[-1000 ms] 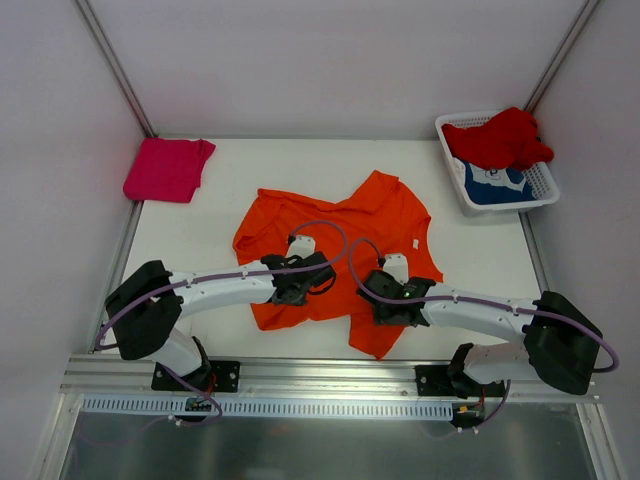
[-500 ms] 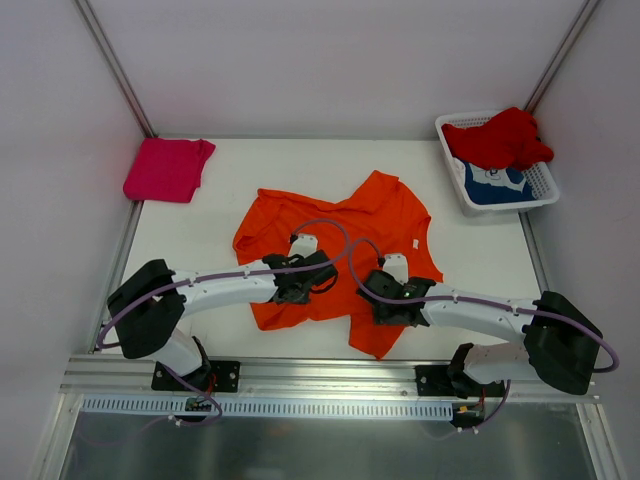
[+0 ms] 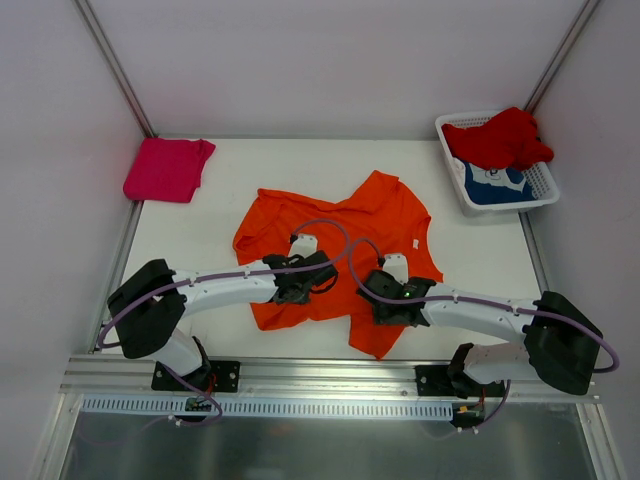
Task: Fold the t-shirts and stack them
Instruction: Flatten the tshirt out
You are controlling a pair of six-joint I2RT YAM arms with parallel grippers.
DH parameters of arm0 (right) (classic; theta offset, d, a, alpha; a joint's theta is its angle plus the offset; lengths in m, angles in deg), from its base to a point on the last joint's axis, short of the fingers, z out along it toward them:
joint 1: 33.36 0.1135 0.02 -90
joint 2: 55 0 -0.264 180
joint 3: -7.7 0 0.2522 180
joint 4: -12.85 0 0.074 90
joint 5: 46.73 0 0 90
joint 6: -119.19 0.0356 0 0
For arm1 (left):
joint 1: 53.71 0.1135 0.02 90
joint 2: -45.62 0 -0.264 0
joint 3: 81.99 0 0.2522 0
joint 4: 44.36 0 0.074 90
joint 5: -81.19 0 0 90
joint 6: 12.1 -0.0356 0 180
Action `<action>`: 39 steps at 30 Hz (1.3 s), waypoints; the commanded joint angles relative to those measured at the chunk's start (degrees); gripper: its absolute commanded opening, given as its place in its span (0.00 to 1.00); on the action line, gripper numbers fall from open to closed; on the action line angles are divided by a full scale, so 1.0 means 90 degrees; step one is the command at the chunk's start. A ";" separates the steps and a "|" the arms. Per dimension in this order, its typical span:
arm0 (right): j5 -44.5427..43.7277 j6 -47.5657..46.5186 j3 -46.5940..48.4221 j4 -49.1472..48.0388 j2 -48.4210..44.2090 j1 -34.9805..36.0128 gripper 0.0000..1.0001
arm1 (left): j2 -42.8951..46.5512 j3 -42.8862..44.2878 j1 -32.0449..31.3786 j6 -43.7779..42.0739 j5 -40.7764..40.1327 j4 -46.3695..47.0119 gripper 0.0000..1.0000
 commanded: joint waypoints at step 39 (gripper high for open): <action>0.0079 -0.0163 -0.0001 -0.0114 -0.0078 -0.0018 0.56 | 0.2687 -0.0094 0.0049 0.1017 -0.1982 -0.2907 0.00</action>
